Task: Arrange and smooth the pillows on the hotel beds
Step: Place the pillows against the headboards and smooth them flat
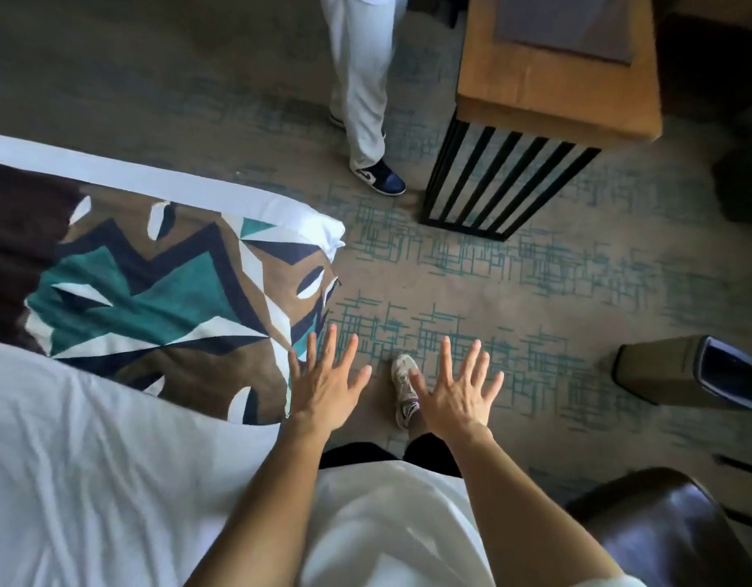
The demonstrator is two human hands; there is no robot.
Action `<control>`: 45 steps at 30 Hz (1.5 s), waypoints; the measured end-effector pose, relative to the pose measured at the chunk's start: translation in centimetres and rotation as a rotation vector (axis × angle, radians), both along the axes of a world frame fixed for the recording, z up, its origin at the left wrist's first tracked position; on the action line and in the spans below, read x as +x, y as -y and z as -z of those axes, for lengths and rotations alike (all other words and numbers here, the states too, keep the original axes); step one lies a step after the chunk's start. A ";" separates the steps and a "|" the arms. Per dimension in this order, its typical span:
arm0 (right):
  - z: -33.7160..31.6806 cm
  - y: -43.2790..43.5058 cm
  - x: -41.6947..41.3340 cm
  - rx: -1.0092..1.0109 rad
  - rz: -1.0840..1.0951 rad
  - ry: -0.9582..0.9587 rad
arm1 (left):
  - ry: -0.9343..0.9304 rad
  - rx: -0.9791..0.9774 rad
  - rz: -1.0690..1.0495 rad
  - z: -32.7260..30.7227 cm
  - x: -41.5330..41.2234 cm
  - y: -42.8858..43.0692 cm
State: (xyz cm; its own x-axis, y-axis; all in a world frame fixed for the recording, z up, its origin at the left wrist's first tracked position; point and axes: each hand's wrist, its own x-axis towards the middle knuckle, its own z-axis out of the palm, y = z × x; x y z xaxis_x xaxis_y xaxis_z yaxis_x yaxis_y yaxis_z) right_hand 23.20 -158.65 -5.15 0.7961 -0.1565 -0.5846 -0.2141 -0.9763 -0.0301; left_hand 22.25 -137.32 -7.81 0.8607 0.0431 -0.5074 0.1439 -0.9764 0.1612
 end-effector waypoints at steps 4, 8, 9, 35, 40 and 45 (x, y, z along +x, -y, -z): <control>0.1 1.9 8.3 0.027 -0.040 0.015 | 0.012 0.018 -0.060 -1.2 6.5 2.4; -0.4 2.2 15.5 0.033 -0.123 0.018 | 0.002 0.023 -0.133 -2.3 11.7 3.0; -0.4 2.1 16.8 0.036 -0.144 0.021 | 0.005 0.026 -0.145 -2.5 12.8 3.0; -1.9 -16.2 52.4 0.049 -0.550 0.065 | -0.039 -0.050 -0.514 -2.8 42.2 -12.3; -1.4 -19.8 58.8 0.037 -0.722 0.031 | -0.009 -0.028 -0.657 -1.9 45.4 -14.3; -0.5 -24.0 65.5 0.086 -0.903 0.017 | 0.057 0.016 -0.895 -1.2 49.0 -15.0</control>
